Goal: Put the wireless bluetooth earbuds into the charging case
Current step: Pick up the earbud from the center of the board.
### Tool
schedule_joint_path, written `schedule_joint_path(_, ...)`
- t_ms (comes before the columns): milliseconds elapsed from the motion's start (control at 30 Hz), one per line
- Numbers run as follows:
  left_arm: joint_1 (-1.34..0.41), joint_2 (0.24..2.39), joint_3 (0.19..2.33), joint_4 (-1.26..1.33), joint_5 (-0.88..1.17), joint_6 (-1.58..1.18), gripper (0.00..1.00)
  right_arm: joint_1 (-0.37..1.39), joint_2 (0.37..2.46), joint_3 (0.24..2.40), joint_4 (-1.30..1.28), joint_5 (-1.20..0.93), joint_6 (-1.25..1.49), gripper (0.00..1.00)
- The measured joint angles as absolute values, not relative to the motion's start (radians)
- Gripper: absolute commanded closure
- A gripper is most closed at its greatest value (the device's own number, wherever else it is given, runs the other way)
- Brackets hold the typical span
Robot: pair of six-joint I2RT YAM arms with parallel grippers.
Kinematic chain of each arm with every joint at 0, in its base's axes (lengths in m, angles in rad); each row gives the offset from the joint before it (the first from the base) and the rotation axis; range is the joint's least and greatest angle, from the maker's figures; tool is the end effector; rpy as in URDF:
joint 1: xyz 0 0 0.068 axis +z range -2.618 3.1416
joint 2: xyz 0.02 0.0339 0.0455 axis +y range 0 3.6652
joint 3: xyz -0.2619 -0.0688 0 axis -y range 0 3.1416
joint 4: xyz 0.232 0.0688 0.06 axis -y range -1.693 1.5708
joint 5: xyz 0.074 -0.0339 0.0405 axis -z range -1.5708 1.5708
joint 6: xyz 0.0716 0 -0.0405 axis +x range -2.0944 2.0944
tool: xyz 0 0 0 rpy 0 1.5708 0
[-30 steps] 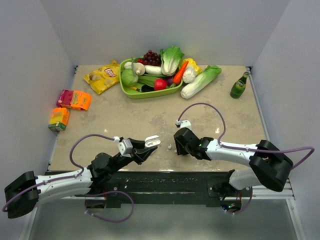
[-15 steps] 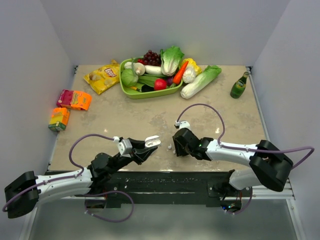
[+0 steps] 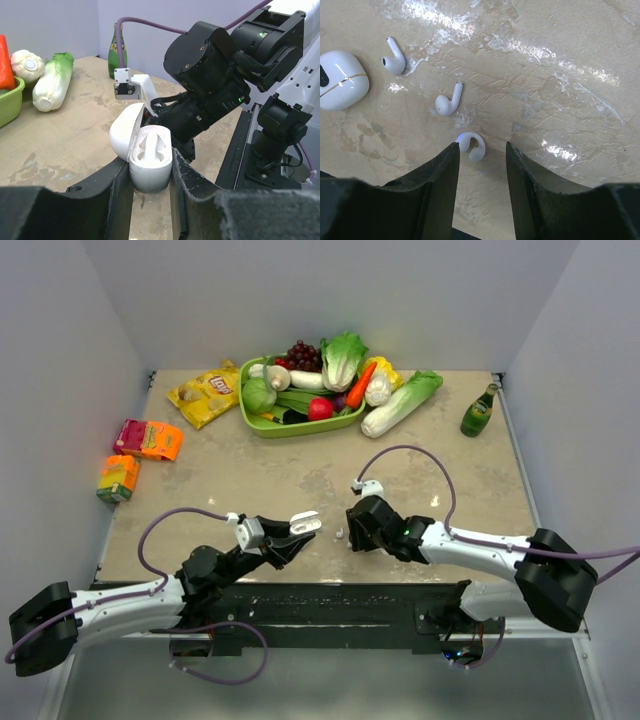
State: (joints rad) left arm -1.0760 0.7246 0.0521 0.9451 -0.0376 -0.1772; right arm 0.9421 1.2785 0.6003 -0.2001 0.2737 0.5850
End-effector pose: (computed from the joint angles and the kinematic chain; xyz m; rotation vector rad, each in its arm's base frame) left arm 0.0892 -0.1597 0.2287 0.5654 1.2505 -1.0394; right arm 0.1651 0.1941 0.1554 -0.3135 2.4182 0.3653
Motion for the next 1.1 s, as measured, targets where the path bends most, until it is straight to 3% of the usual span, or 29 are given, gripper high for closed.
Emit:
schedule_joint_path(767, -1.076, 0.744, 0.052, 0.966, -0.034, -0.184, 1.0, 0.949, 1.361, 0.595, -0.142, 0.197, 0.582, 0.58)
schedule_joint_path(967, -1.076, 0.756, 0.052, 0.973, -0.03, -0.192, 1.0, 0.957, 1.37, 0.588, -0.124, 0.18, 0.583, 0.66)
schedule_joint_path(1100, -1.076, 0.755, 0.052, 0.973, -0.03, -0.192, 1.0, 0.957, 1.369, 0.583, -0.103, 0.165, 0.584, 0.82)
